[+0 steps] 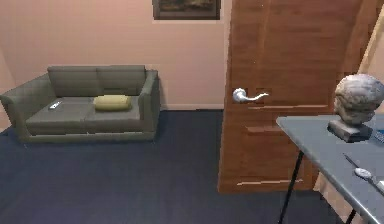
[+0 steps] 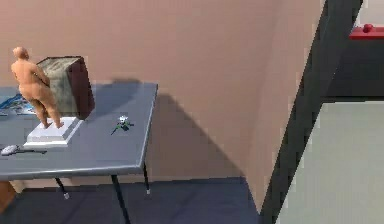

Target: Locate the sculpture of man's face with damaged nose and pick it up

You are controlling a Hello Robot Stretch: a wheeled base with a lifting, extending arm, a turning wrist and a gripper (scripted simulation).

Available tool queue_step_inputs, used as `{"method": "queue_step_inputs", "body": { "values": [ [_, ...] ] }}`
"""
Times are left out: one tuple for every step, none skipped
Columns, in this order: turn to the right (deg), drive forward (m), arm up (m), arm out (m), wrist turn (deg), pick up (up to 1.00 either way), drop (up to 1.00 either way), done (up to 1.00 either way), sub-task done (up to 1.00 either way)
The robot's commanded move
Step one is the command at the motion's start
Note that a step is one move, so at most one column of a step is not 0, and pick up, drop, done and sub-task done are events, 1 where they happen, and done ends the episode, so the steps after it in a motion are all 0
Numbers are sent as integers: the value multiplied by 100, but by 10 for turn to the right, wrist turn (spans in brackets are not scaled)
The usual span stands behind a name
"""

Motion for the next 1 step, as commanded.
{"method": "queue_step_inputs", "body": {
  "values": [
    [90,0,0,0,0,0,0,0,0]
  ]
}}
